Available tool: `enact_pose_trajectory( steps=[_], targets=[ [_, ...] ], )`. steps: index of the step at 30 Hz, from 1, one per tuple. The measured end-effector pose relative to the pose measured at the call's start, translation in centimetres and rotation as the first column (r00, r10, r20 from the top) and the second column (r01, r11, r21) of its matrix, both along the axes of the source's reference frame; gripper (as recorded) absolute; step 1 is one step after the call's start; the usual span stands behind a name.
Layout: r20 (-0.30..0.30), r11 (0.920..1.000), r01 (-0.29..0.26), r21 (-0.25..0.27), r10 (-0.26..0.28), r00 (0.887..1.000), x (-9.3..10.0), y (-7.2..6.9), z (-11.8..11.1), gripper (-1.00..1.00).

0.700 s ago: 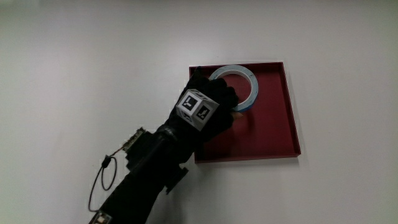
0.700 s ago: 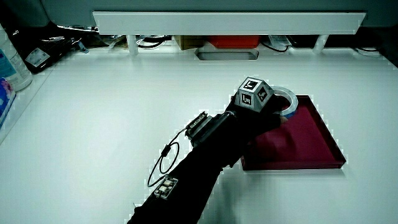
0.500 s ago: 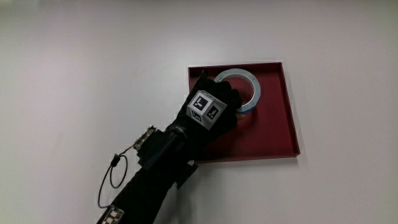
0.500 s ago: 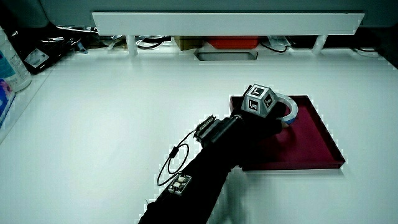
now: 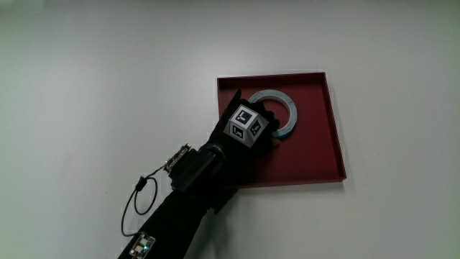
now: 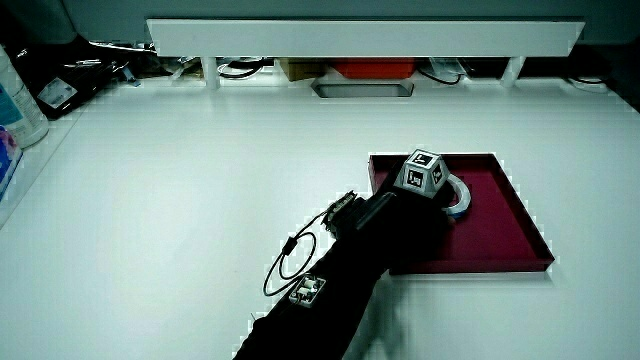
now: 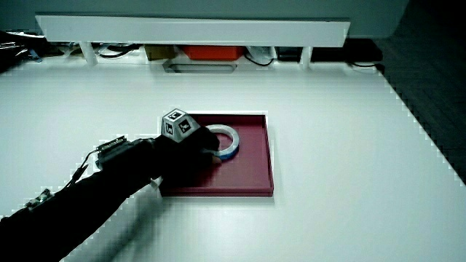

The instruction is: Place blue tape

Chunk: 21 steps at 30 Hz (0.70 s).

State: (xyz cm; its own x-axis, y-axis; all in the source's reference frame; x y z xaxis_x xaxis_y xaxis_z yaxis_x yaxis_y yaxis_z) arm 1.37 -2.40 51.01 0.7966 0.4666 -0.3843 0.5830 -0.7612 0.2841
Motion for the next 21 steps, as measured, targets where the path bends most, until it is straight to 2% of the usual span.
enact_pose_trajectory(
  steps=[3, 4, 5, 7, 13, 16, 20, 21],
  targets=[
    [0.016, 0.9995, -0.003, -0.032, 0.003, 1.000, 0.04, -0.14, 0.45, 0.00],
    [0.017, 0.9998, 0.004, -0.022, -0.003, 1.000, -0.01, -0.12, 0.25, -0.03],
    [0.013, 0.9993, -0.001, -0.037, 0.001, 1.000, 0.05, -0.12, 0.85, -0.07],
    [0.025, 0.9993, -0.001, -0.039, 0.002, 1.000, 0.05, -0.05, 0.57, -0.13],
    [0.030, 0.9995, -0.008, -0.032, 0.009, 1.000, 0.02, 0.08, 0.50, -0.33],
    [0.025, 0.9999, -0.014, 0.003, 0.014, 1.000, 0.08, 0.16, 1.16, -0.43],
    [0.038, 0.9999, -0.003, -0.014, 0.004, 0.999, -0.05, 0.26, 0.53, -0.57],
    [0.034, 1.0000, 0.008, 0.001, -0.008, 0.999, -0.16, 0.25, 0.22, -0.60]
  ],
)
